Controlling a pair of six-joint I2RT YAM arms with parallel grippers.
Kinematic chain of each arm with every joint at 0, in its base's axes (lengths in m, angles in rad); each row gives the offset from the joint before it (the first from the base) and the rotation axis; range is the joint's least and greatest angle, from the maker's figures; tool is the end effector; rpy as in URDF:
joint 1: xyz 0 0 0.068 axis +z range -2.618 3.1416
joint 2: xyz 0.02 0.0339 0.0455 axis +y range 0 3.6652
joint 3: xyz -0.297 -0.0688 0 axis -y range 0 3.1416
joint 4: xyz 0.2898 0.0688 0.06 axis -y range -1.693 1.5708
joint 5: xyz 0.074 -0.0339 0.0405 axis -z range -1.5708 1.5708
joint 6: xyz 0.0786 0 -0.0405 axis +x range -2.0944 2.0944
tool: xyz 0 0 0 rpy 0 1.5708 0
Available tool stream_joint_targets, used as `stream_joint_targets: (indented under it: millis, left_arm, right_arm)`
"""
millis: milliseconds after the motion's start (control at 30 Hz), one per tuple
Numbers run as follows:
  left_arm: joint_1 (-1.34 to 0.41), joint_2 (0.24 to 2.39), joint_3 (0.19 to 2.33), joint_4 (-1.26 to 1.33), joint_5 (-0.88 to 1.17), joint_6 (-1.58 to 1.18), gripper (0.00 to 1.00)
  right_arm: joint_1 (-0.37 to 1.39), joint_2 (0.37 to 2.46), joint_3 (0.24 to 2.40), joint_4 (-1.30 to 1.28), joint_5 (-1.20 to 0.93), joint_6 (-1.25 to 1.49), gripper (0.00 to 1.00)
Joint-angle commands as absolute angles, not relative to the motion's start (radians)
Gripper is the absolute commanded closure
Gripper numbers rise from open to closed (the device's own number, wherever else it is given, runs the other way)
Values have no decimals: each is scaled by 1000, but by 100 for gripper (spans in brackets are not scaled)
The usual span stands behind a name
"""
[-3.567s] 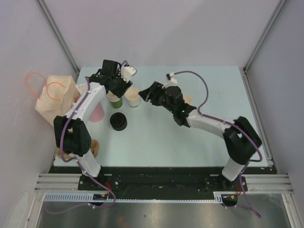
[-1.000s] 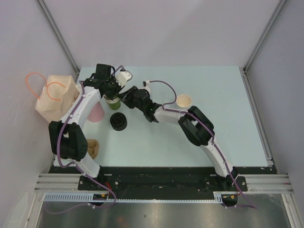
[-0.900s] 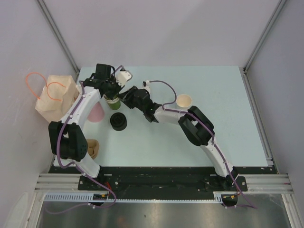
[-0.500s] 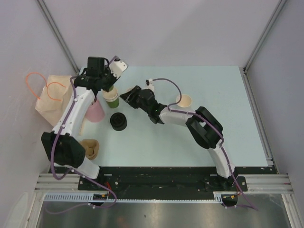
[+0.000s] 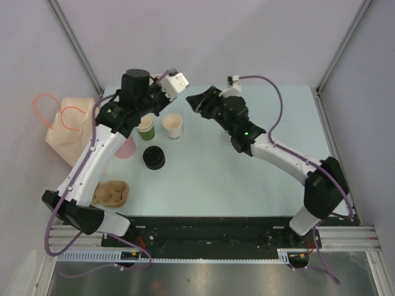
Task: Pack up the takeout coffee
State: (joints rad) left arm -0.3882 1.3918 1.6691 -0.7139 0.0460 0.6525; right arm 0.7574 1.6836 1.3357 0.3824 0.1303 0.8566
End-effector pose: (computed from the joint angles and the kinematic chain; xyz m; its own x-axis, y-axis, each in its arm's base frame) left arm 0.3389 -0.1425 0.4783 -0.0580 0.6790 -0.7318 0.5687 0.6249 0.5348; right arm 0.3690 0.3348 0.3715 -0.4270 0.6273 -0.6512 -0.4033 0.5124 0.7581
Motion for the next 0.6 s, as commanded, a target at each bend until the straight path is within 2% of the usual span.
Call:
stream_joint_targets:
  millis: [0,300,567]
  left_arm:
    - [-517,1474,1732,-727,37,614,100]
    - [-692,1773,1833,-732,51,604,100]
    - [-709,2009,1957,-732,54,597,100]
  right_arm:
    - [660,1488,1254,155,152,674,47]
    - [333,1122,1025,-118,118,611,45]
    - [123,957,931,-250,25,525,44]
